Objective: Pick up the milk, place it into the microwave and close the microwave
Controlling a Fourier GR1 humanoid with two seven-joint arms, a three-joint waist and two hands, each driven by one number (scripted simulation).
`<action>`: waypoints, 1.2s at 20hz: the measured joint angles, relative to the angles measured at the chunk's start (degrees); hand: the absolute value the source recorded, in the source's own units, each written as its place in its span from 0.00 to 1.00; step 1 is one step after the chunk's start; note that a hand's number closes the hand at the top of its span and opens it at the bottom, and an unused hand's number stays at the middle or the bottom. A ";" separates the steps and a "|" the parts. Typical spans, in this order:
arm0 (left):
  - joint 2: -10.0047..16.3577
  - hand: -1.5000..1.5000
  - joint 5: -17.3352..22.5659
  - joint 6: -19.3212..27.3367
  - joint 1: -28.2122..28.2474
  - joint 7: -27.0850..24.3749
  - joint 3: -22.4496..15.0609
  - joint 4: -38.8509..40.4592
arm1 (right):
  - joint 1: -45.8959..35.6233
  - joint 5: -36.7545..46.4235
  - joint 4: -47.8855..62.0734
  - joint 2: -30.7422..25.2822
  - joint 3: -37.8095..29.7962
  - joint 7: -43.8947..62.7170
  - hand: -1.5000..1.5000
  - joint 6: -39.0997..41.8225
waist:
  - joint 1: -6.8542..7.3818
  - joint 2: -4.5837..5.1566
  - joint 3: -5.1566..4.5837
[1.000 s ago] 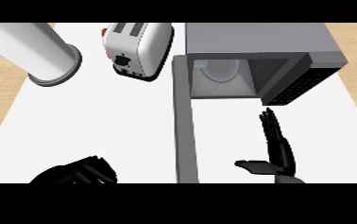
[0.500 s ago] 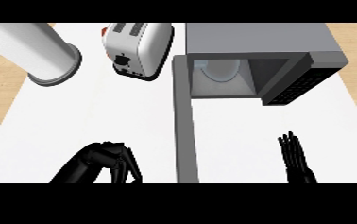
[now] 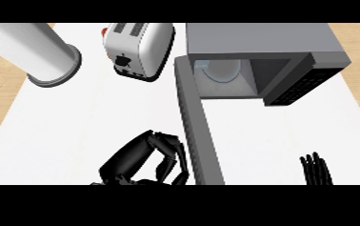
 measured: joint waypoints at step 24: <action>0.15 0.00 18.02 41.73 -29.91 -6.79 -29.37 33.66 | 7.36 -10.57 -27.40 -6.48 6.36 8.01 0.00 6.89 | -7.04 1.12 -0.23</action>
